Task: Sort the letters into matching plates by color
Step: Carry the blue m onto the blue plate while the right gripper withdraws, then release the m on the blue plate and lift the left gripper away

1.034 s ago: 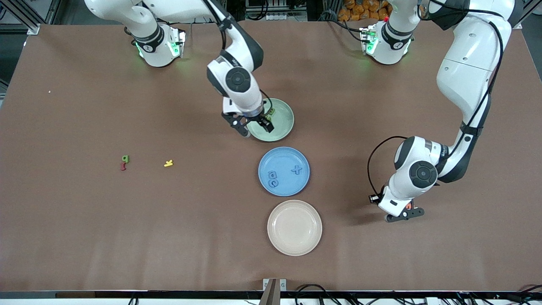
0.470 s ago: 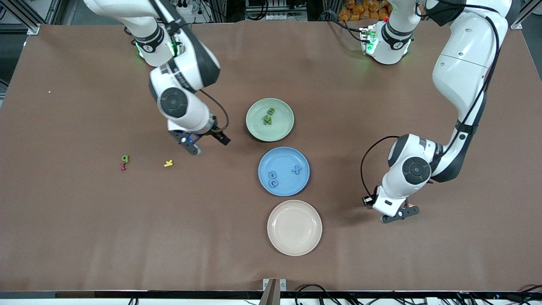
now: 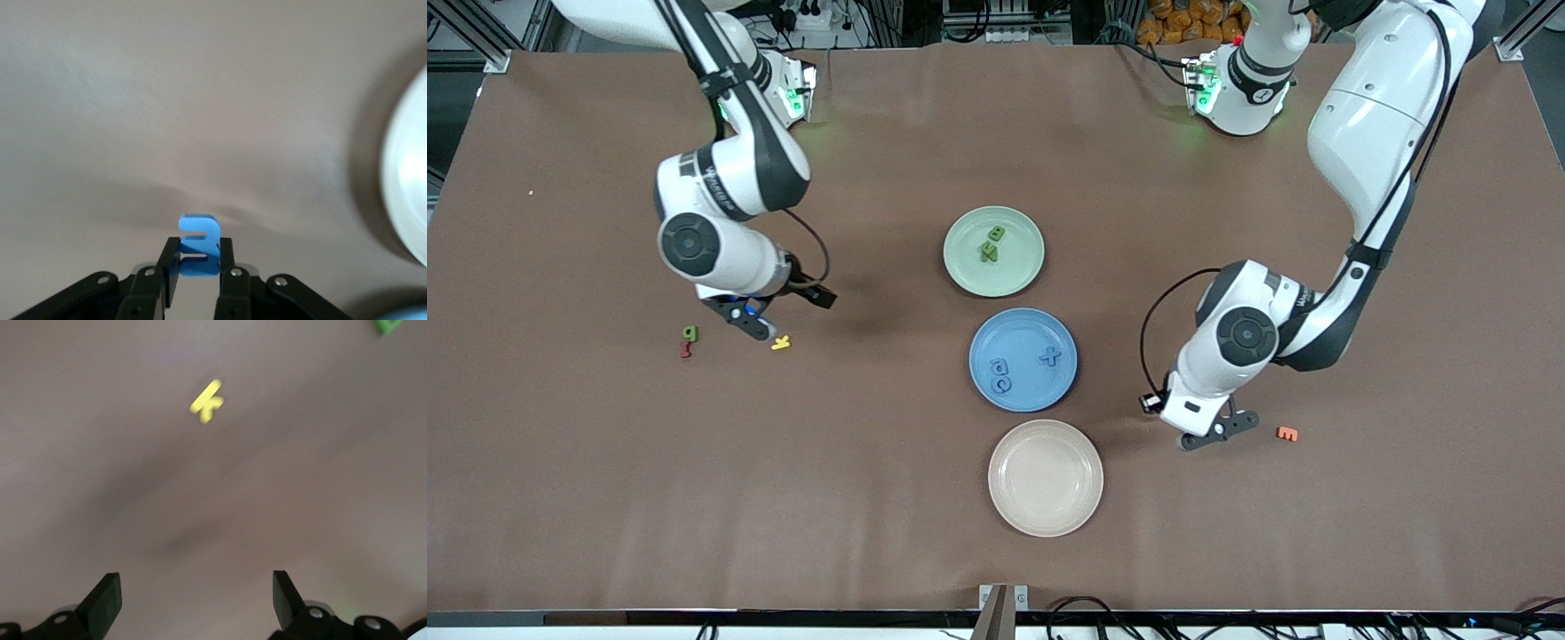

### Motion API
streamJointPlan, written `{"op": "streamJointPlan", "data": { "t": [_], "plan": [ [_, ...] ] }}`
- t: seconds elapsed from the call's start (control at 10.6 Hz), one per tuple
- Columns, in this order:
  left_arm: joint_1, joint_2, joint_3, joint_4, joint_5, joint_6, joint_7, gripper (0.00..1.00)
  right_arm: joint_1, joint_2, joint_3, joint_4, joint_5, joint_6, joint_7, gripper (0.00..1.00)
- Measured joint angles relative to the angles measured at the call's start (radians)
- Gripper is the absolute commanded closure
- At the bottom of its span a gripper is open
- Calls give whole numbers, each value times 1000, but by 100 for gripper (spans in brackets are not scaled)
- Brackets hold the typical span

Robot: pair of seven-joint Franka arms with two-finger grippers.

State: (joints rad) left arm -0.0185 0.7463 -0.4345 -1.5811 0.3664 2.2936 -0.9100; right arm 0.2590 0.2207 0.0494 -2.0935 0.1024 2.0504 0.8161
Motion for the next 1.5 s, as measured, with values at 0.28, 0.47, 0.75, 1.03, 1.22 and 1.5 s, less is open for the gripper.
{"op": "streamJointPlan", "data": {
  "t": [0.28,0.47,0.75,1.03,1.22,1.5],
  "plan": [
    [-37,-7,-75,0,0,-21,-128,100,-125,-11,-56,-52,-37,1,-366,0],
    [-102,-7,-80,0,0,-22,-195,100,-191,-9,-105,-67,-43,12,-624,0],
    [-169,-7,-81,2,0,-22,-257,100,-196,26,-224,-80,-46,110,-1038,4],
    [-212,-7,-82,8,0,-21,-285,100,-196,88,-274,-91,-46,217,-1227,10],
    [-245,-7,-82,22,0,-21,-307,25,-196,118,-277,-105,-46,284,-1264,16],
    [-289,-8,-80,65,5,-21,-338,0,-196,156,-277,-119,-44,347,-1271,26]
  ]
}}
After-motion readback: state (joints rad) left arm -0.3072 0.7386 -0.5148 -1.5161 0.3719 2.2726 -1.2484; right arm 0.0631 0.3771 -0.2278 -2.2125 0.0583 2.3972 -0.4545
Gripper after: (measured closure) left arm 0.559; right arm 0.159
